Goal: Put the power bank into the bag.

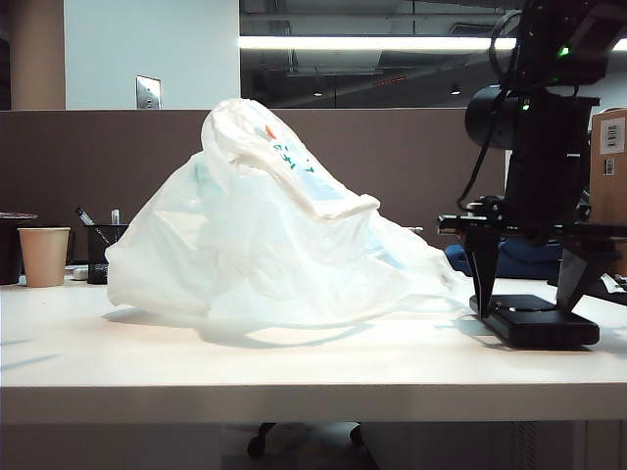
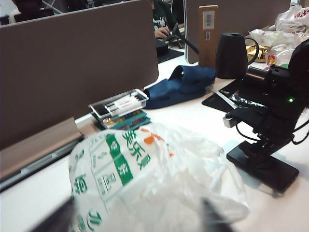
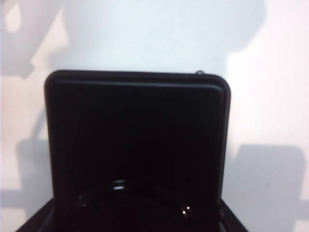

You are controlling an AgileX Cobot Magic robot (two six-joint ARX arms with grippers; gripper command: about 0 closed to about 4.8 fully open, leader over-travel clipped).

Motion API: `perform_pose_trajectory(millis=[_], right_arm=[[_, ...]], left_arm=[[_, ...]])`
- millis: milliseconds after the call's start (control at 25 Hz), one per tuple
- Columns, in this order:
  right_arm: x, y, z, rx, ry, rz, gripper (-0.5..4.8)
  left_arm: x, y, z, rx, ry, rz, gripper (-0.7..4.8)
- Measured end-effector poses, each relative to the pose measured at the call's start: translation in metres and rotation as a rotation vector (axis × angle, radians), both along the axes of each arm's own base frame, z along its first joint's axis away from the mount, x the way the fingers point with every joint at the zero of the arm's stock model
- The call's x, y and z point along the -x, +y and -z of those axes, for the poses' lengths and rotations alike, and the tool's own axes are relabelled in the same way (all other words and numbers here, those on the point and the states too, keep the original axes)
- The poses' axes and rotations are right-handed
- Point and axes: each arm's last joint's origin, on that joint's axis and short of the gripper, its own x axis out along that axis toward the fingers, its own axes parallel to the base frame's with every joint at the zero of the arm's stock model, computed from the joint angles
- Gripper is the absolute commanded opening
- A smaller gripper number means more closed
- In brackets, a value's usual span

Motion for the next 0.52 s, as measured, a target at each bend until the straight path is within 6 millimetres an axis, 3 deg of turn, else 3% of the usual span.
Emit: perform_pose_trajectory(millis=[280,519], right_arm=[[0.001,-0.001,-0.017,-0.013,-0.050,-0.002,1.48],[0.003,-0.001,-0.034,-0.025,-0.097,-0.003,1.48]], left_arm=[[-0.011,-0.001,-0.007,0.008,-0.102,0.010,4.04],[-0.029,-0.005,0.006,-0.021,-0.053,0.105,4.04]])
